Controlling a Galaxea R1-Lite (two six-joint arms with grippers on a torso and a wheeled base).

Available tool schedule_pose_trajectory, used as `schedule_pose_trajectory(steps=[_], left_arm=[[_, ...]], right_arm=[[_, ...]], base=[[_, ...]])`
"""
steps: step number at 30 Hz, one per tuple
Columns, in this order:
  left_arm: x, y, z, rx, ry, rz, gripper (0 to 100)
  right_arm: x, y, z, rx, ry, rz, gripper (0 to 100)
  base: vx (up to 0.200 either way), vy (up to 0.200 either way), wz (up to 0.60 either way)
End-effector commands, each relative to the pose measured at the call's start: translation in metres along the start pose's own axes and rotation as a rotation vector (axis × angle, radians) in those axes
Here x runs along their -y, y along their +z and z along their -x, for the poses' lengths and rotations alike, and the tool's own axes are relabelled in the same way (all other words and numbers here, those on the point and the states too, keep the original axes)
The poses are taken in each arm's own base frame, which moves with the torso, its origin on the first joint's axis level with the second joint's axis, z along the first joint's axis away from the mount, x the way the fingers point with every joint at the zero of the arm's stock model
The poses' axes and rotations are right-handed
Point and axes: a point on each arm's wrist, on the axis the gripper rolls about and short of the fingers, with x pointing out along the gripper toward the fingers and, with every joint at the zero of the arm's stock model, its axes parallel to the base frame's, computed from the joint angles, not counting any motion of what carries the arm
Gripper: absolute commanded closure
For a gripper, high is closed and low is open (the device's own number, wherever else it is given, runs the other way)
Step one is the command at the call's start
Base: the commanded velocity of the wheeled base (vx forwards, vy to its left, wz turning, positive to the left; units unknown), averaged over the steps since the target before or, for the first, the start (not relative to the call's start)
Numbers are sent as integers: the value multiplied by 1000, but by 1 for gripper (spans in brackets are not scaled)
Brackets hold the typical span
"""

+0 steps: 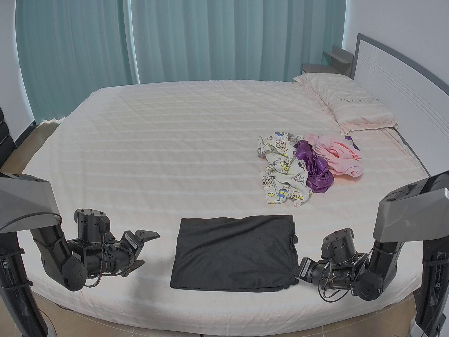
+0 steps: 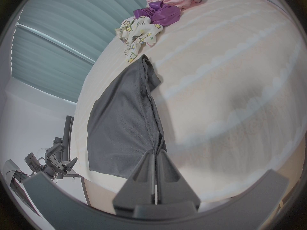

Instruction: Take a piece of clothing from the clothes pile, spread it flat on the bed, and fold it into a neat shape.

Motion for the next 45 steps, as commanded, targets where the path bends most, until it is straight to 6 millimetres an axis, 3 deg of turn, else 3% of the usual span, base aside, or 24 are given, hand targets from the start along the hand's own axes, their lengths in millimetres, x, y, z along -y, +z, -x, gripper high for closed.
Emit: schedule_pose_trajectory(steps=[1,9,26,27,33,39,43,45], left_arm=[[0,0,0,-1,1,1,0],[0,0,0,0,0,0,0],[0,0,0,-1,1,1,0],[0,0,0,-1,1,1,0],[0,0,0,-1,1,1,0],[0,0,0,-1,1,1,0],[0,-2,-1,-3,2,-4,0],[3,-7,-2,-11,-1,-44,0]], right_arm=[[2,-3,8,-8,-10,2,100],[2,-4,26,-10,-4,6,100],[12,-15,14,-55,-49,19,100],[12,-15,13,-55,-51,21,0],[12,-14,16,-48,-49,33,0],[9,3,15,61,6,11,0],[8,14,9,113,33,-2,0],[7,17,-3,126,38,-6,0]], base=[[0,0,0],[0,0,0],[0,0,0],[0,0,0],[0,0,0],[0,0,0],[0,0,0],[0,0,0]])
